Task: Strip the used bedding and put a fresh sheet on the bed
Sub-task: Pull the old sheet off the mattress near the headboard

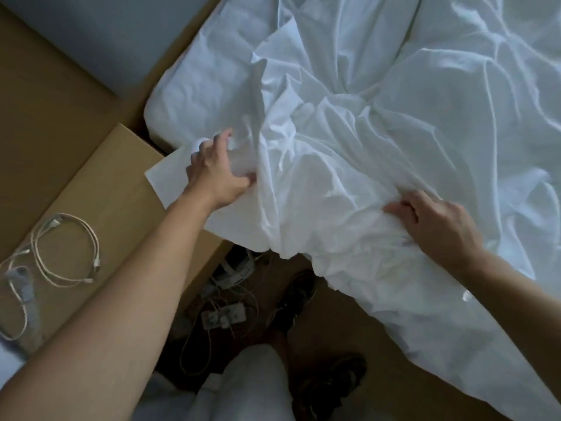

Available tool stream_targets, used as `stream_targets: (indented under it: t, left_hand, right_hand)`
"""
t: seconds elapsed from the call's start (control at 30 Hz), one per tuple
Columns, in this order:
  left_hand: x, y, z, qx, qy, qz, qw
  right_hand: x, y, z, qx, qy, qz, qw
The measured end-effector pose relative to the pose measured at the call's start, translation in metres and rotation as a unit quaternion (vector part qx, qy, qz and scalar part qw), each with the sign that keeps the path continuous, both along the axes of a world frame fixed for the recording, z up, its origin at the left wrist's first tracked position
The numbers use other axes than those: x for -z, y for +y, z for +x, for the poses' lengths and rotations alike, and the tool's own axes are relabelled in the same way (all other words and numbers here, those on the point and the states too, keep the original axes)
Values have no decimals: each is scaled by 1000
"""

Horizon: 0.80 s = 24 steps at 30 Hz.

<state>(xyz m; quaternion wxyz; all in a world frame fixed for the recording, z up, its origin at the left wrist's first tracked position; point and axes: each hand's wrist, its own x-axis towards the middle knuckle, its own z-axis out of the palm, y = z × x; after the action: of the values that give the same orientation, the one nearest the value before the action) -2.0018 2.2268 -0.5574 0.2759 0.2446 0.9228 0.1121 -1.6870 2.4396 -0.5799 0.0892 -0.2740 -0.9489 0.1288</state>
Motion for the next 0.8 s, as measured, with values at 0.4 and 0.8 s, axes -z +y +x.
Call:
stream_targets:
  t: [0.4,0.8]
  left_hand:
    - [-5,7,13,35,-98,31,994]
    - [-86,-22,-62,13,63,37,997]
  right_hand:
    - [-16,-11,-38,115,-53,32,991]
    - [-39,-23,-38,343,-97,-266,895]
